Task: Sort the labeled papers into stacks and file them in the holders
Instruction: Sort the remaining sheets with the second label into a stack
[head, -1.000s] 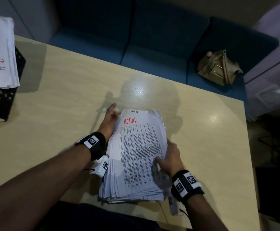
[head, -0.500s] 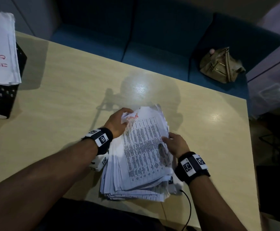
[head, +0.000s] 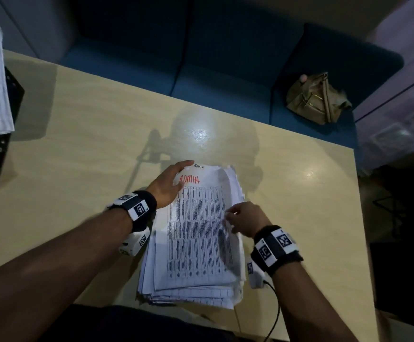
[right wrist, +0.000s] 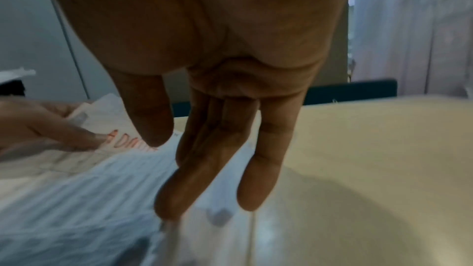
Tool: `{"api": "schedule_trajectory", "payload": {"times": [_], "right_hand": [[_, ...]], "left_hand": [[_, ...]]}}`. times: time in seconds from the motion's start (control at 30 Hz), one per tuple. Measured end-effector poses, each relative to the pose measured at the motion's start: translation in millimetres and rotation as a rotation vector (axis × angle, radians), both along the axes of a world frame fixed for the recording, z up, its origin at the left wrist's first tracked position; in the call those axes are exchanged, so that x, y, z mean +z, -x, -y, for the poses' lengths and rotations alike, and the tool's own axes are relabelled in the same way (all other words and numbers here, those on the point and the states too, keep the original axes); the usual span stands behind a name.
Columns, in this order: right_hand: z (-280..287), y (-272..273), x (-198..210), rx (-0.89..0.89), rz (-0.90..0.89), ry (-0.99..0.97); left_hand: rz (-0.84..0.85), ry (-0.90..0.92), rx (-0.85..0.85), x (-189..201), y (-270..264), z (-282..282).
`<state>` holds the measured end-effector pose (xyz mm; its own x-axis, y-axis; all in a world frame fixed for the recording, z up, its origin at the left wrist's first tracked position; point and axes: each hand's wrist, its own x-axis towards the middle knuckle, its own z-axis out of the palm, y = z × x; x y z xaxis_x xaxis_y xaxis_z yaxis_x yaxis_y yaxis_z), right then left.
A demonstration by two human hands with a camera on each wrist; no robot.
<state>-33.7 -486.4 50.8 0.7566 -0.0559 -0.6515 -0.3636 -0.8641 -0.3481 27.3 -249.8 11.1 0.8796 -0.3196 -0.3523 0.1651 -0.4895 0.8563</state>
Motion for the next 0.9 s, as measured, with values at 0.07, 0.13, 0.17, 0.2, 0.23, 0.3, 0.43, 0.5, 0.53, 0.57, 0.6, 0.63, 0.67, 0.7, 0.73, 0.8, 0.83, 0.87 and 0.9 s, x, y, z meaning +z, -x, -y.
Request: {"api": "schedule_trajectory", "payload": {"times": [0.07, 0.13, 0.17, 0.2, 0.23, 0.3, 0.43, 0.5, 0.53, 0.57, 0.6, 0.63, 0.67, 0.7, 0.73, 0.8, 0.83, 0.87, 0.9], "right_hand": [[1.3, -15.4, 4.9, -0.005, 0.081, 0.151], [-0.9, -29.7, 9.3, -0.016, 0.183, 0.235], [-3.4, -36.3, 8.4, -0.015, 0.224, 0.199], [-8.1, -41.4, 8.4, -0.004, 0.248, 0.142], [-11.8, -45.7, 5.6, 0.024, 0.257, 0.096], [-18.5, -50.7, 0.6, 0.141, 0.223, 0.127], [-22.1, -42.0, -18.8, 0.182, 0.171, 0.226], [-21.1, -32.6, -27.8, 0.17, 0.196, 0.227], [-20.9, -28.6, -29.5, 0.159, 0.223, 0.21], [-19.9, -26.2, -31.3, 0.144, 0.25, 0.184], [-18.5, -23.5, -30.6, 0.127, 0.266, 0.166], [-15.6, -21.0, -31.4, 0.114, 0.271, 0.165], [-12.5, -19.1, -31.3, 0.101, 0.27, 0.183], [-7.5, -17.4, -34.0, 0.073, 0.264, 0.204], [-2.5, -14.9, -35.9, 0.027, 0.242, 0.206], [3.5, -8.8, -39.4, -0.086, 0.195, 0.125], [4.6, -6.4, -41.8, -0.108, 0.181, 0.08], [3.9, -3.7, -41.9, -0.093, 0.169, 0.054], [3.1, -0.2, -41.7, -0.092, 0.165, 0.026]], "left_hand": [[0.007, -0.043, -0.021, 0.7, 0.9, -1.4], [-0.003, -0.038, -0.023, 0.8, 0.7, 0.0], [-0.01, -0.035, -0.021, 1.6, 0.4, 1.1], [-0.016, -0.039, -0.028, 2.4, 0.4, 2.2], [-0.022, -0.045, -0.039, 1.7, -0.1, 3.7], [-0.059, -0.05, -0.069, 1.7, -1.2, 6.9], [-0.085, -0.084, -0.031, 0.4, 2.8, 10.4], [-0.077, -0.108, 0.021, -1.6, 8.3, 10.1], [-0.061, -0.112, 0.047, -3.6, 11.7, 9.4], [-0.052, -0.106, 0.076, -4.9, 15.7, 8.6], [-0.055, -0.091, 0.111, -5.1, 20.3, 8.3], [-0.067, -0.069, 0.154, -5.6, 24.9, 8.1], [-0.085, -0.045, 0.194, -4.3, 29.4, 8.8], [-0.108, -0.018, 0.225, -4.4, 34.4, 9.4], [-0.128, 0.001, 0.247, -3.5, 40.0, 10.6], [-0.174, 0.021, 0.281, -1.1, 53.6, 14.2], [-0.207, 0.04, 0.276, -0.9, 60.8, 15.8], [-0.237, 0.064, 0.258, -1.1, 66.9, 17.6], [-0.254, 0.081, 0.244, -3.1, 71.3, 19.0]]}}
